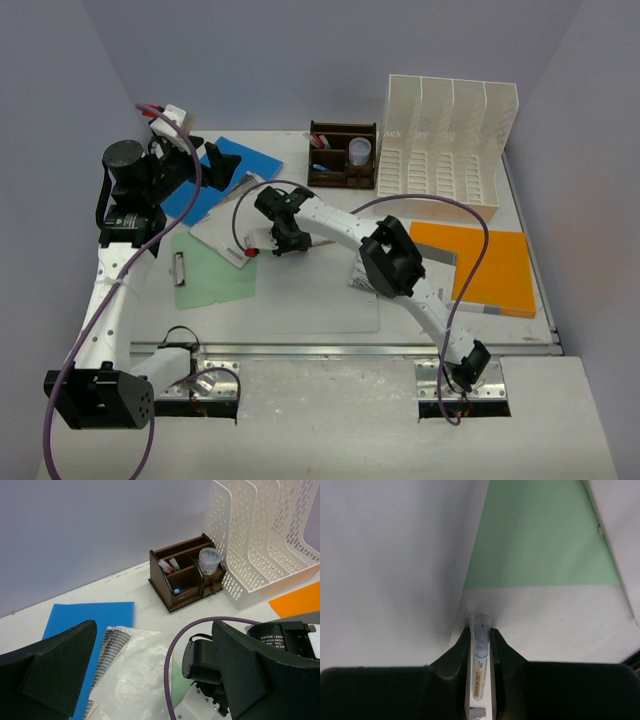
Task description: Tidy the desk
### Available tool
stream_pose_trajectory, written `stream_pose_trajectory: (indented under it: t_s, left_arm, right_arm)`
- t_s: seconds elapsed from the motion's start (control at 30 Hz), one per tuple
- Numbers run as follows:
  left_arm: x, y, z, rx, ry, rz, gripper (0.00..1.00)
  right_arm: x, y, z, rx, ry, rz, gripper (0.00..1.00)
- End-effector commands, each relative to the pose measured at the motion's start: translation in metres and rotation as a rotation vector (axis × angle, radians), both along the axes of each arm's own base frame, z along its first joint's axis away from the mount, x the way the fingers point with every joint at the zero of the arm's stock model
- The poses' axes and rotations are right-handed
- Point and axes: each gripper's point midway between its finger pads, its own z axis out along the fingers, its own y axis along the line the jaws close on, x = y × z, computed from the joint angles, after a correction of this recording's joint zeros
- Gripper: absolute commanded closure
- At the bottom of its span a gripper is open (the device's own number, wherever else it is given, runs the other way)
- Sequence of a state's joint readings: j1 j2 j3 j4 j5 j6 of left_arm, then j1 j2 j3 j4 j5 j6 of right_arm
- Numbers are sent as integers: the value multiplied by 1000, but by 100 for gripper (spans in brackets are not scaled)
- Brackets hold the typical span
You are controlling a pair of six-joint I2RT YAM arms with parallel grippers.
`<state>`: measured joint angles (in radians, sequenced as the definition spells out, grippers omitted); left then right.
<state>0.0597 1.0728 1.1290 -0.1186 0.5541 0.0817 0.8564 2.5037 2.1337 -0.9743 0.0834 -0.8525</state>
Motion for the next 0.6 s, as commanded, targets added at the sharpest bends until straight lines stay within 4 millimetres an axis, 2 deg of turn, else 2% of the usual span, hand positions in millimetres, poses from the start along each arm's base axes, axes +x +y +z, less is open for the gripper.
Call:
stream_pose_trajectory:
  t_s: [0.0,0.13,0.27,0.33,0.4,0.47,0.53,0.57]
  left_arm:
    - [-7,3,13,20,-51,10,3]
    - [-8,3,13,15,-48,11,2]
    - [-7,3,13,7,-48,16,2]
    - [-5,5,13,-1,-46,30,1]
    - [-4,8,12,-9,-33,54,0]
    - [-3,8,11,-10,-27,56,0]
    - [-4,4,7,-30,1,37,0]
    - [-2,3,4,-55,23,33,0]
  right_arm:
    - [-11,-10,-33,-41,87,2,96]
    - [-13,-10,-21,-16,91,-19,100]
    - [3,12,21,122,4,-47,100]
    - [20,29,58,242,-80,-78,100]
    - [37,41,108,412,-161,-142,100]
    - [39,45,144,514,-180,-186,100]
    - [58,39,199,731,-228,-329,100]
    - [71,30,210,809,-229,-417,100]
